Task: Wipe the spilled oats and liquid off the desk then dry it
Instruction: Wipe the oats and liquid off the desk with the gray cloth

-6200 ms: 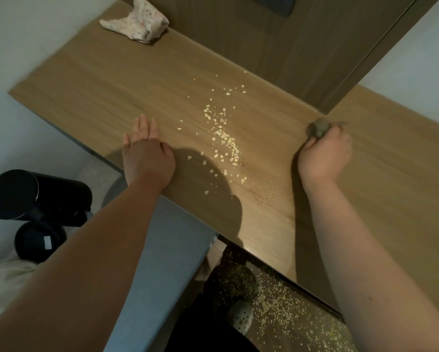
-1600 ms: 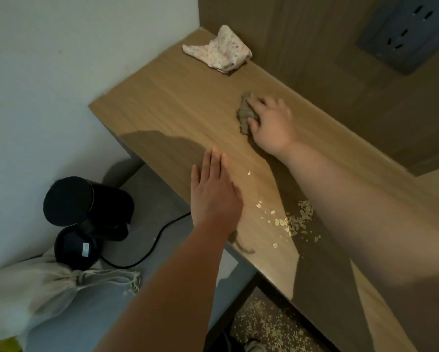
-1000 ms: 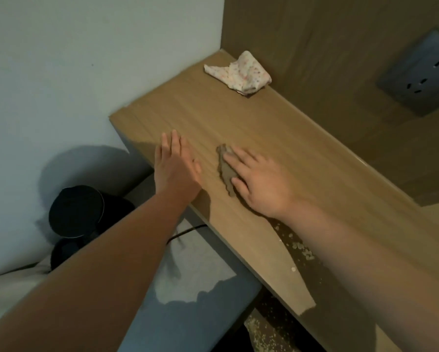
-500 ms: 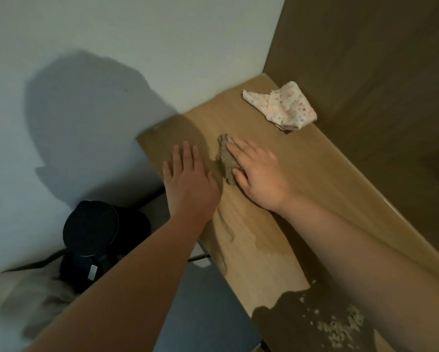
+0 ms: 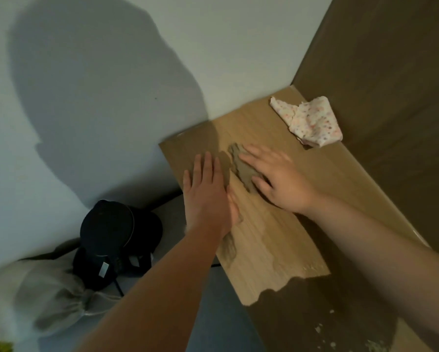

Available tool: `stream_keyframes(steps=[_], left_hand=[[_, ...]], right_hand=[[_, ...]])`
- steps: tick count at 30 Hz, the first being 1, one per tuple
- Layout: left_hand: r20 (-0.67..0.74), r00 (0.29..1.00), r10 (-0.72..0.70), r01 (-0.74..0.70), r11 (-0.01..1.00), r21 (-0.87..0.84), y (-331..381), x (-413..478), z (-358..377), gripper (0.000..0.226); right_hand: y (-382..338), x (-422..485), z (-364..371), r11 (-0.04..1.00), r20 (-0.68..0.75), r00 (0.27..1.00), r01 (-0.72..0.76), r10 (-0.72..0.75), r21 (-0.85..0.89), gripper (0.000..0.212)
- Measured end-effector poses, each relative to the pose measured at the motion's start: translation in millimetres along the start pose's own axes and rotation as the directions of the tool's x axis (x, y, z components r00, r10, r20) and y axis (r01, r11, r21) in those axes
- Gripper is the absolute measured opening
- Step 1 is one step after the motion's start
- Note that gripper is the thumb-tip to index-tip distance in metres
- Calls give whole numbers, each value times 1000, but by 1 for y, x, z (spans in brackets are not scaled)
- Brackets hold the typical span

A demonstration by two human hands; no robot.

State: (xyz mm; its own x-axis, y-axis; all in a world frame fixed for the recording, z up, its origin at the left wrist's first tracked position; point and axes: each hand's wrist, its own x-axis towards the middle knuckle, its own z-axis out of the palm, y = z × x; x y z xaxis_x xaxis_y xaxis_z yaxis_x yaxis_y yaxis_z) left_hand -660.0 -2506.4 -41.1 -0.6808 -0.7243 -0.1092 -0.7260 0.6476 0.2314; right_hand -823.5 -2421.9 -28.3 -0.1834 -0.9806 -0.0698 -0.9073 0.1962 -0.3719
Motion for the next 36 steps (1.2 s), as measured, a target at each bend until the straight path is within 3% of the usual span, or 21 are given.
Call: stream_keyframes(steps=[3,7,10,15,18,21,24,25,28,30,32,33,34,36], left_hand=[[-41,999,-5,4,999,-34,1,-1,-1,64],[-17,1000,0,0,1000,-27,1,0,-3,63],[-23,1000,9,-10,999,-40,0,-2,-5,60],[27,1000,-6,4,997,79,-5,6,-2,60],[36,997,-72,70,996,64,-11,8,2,62],[17,993,-114,114,993,22,-13,10,5,61],[1,994,-109,109,992,-71,-13,8,0,55],[-22,993,-113,110,986,-123,-14,7,-2,54],[-57,992,-114,100,973,-206,-15,3,-5,55],[-40,993,-110,103,984,-147,-14,3,-4,57],[-19,993,-114,112,990,-80,-12,6,-3,61],[-13,993,-116,115,992,-50,-11,7,-3,62],[-10,993,-116,115,993,-23,-10,6,-2,63],[-8,994,-109,109,994,22,-9,5,-1,64]], right_hand=[[25,-40,-6,999,45,998,37,-36,-24,55],[22,20,-6,979,-151,971,-196,186,-52,52],[-8,75,1,941,-204,927,-333,315,-60,52],[-21,6,14,999,-57,998,34,-36,-26,53],[1,-62,9,994,27,994,105,-105,-33,53],[20,-56,-2,996,-29,997,-69,68,-57,52],[-5,-21,3,927,-204,911,-374,360,-34,52],[-21,-20,11,910,-245,886,-413,394,-29,52],[-66,-64,43,966,-249,945,-242,213,-94,53],[-76,-108,53,992,-112,994,5,-19,-126,53],[-57,-131,42,959,64,964,265,-259,-101,52],[-40,-132,33,942,108,943,324,-315,-89,52],[-25,-127,25,954,112,953,290,-281,-72,55],[-1,-103,9,1000,-25,1000,5,-5,1,60]])
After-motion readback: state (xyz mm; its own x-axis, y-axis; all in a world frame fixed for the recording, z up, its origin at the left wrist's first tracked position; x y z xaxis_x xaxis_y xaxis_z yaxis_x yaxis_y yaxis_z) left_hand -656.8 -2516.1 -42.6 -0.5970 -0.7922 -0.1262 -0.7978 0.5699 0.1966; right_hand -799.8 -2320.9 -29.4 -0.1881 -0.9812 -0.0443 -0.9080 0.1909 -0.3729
